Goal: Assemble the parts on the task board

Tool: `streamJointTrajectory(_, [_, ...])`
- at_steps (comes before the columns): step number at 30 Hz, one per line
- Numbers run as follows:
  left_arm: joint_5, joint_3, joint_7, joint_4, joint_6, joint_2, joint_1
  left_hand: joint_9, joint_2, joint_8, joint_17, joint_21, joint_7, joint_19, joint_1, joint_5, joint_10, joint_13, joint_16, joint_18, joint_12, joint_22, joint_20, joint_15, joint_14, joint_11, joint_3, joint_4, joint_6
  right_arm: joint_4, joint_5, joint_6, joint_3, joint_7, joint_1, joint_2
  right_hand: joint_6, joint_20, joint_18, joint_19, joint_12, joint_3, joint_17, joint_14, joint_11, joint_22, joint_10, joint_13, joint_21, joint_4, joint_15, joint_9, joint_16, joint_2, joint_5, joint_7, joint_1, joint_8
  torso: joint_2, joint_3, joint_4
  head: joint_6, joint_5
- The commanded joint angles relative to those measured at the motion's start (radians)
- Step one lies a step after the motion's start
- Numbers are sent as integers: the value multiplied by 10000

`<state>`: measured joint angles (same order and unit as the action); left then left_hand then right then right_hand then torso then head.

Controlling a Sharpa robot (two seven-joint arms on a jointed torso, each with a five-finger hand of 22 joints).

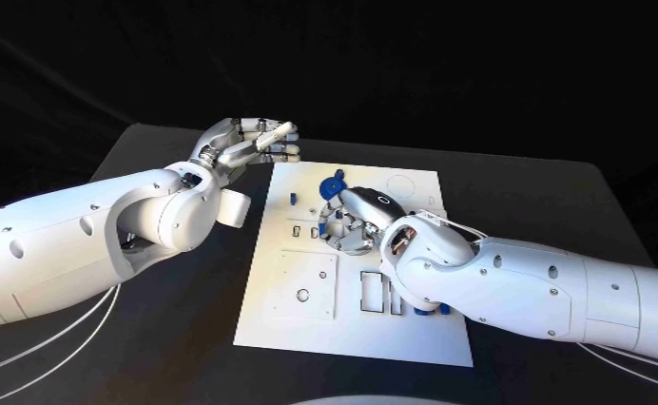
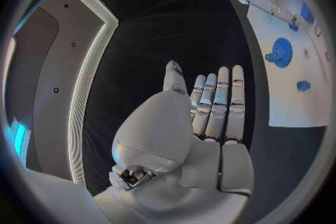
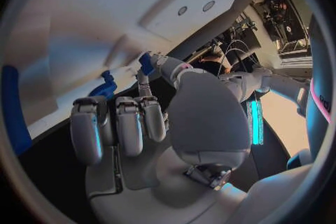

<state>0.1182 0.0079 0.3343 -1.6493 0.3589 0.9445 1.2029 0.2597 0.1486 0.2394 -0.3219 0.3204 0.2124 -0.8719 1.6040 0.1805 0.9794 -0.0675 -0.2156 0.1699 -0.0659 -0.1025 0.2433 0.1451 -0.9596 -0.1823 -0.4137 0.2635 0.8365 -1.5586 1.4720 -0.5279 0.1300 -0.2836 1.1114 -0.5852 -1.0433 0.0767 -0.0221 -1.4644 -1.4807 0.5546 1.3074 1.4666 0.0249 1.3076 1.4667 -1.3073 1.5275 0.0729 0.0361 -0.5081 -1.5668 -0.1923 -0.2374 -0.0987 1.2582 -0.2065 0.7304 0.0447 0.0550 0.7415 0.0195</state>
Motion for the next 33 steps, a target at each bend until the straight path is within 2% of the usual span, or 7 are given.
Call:
streamJointTrajectory(1, [-32,7,44,-31,-126,-20,9,11,76,-52,-9,-34,91,80,-4,-67,-69,-5,54,82,14,15,19,-29,68,9,-78,-2,-82,61,348,105,7,-149,-26,37,-72,-76,97,-767,16,11,2634,1042,-64,2365,293,-1716,-14,52,60,-68,-40,-44,-68,54,-108,-34,-2,-6,-15,9,8])
streamJointTrajectory(15, [-32,7,31,-25,-138,-15,9,11,76,-52,-9,-34,91,80,-4,-67,-69,-5,54,82,14,15,19,-29,68,9,-78,-2,-82,260,288,189,25,-115,-75,122,-69,-77,96,-766,16,-8,2634,1042,-65,2365,295,-1717,-15,55,60,-72,-40,-76,-59,54,-145,-34,-15,7,-4,44,23])
streamJointTrajectory(33, [-32,7,22,-25,-142,4,9,23,94,-59,-28,-42,93,91,-4,-61,-74,-5,70,81,15,21,22,-26,75,5,-96,-4,-88,318,269,369,41,-113,-77,131,-3,-77,91,-753,38,-48,2634,1042,-54,2354,278,-1698,-37,50,55,-64,-40,-167,-18,37,-219,0,-7,6,-4,73,14])
